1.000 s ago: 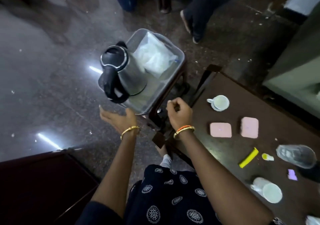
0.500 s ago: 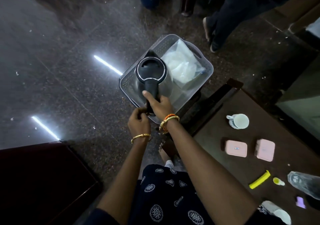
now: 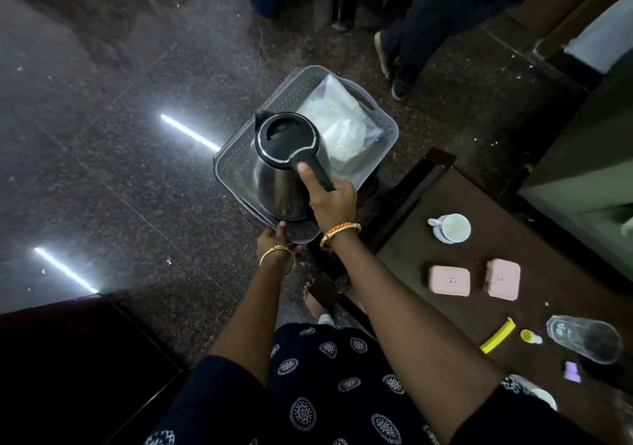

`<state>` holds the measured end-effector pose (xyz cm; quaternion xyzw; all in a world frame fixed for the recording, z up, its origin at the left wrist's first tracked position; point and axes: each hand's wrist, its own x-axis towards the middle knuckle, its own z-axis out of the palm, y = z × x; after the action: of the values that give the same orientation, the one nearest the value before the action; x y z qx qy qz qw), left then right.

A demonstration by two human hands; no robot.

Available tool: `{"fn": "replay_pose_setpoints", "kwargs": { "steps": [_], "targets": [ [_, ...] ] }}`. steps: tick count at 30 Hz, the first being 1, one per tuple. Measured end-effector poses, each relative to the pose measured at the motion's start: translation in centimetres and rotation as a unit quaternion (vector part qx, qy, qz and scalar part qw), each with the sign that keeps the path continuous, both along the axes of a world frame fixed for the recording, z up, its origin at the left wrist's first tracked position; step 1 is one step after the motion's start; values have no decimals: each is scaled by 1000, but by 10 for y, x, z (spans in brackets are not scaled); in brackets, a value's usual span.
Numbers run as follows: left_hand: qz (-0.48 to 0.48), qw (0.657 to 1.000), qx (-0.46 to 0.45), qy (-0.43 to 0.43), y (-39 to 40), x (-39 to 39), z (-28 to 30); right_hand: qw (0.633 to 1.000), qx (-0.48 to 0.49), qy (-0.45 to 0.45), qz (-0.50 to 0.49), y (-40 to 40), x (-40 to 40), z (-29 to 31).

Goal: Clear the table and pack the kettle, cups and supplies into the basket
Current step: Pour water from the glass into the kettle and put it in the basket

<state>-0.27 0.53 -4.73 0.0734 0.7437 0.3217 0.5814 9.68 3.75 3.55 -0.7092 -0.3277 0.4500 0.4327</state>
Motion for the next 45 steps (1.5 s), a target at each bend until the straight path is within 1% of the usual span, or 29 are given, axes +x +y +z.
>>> {"fn": "replay_pose_setpoints", "kwargs": {
  "steps": [3, 6, 7, 8, 9, 11, 12, 13, 15, 18, 21, 23, 26, 30, 35, 39, 42, 45],
  "targets": [
    [37, 998, 30, -46, -7, 0, 2, 999, 39, 0, 13, -9, 16, 15],
    [52, 996, 58, -42, -19, 2, 8, 996, 73, 41, -2, -27, 40, 40],
    [54, 997, 51, -10, -23, 5, 10, 995, 83, 58, -8, -36, 51, 48],
    [49, 997, 26, 52, -26, 5, 12, 993, 91, 72, -11, -44, 60, 55],
    [32, 989, -9, 144, -31, 9, 14, 991, 100, 85, -17, -56, 72, 62],
    [-14, 947, -67, 313, -45, 24, 29, 987, 111, 112, -34, -84, 94, 73],
    [-44, 926, -77, 366, -53, 34, 38, 985, 111, 119, -48, -99, 106, 77],
    [-69, 913, -72, 395, -60, 44, 46, 984, 107, 124, -65, -113, 116, 79],
    [-109, 907, -33, 405, -79, 73, 54, 980, 94, 135, -111, -147, 143, 83],
    [-150, 919, 41, 362, -109, 124, 60, 976, 50, 128, -169, -200, 189, 80],
    [-205, 934, 111, 272, -147, 187, 59, 971, 12, 99, -217, -256, 242, 74],
    [-241, 940, 121, 210, -172, 226, 54, 967, -16, 83, -239, -291, 274, 70],
    [-318, 924, 129, 169, -215, 283, 45, 952, -43, 89, -288, -343, 319, 68],
    [-422, 893, 109, 113, -269, 344, 33, 930, -79, 70, -351, -399, 369, 68],
    [-522, 849, 68, 36, -320, 393, 26, 913, -163, 13, -374, -435, 422, 71],
    [-534, 845, 18, -22, -337, 416, 31, 902, -229, 6, -367, -440, 454, 74],
    [-559, 828, -14, -46, -343, 431, 33, 902, -258, 12, -347, -437, 469, 72],
    [-545, 835, -44, -66, -345, 440, 35, 899, -277, 27, -337, -428, 478, 69]
  ]
}}
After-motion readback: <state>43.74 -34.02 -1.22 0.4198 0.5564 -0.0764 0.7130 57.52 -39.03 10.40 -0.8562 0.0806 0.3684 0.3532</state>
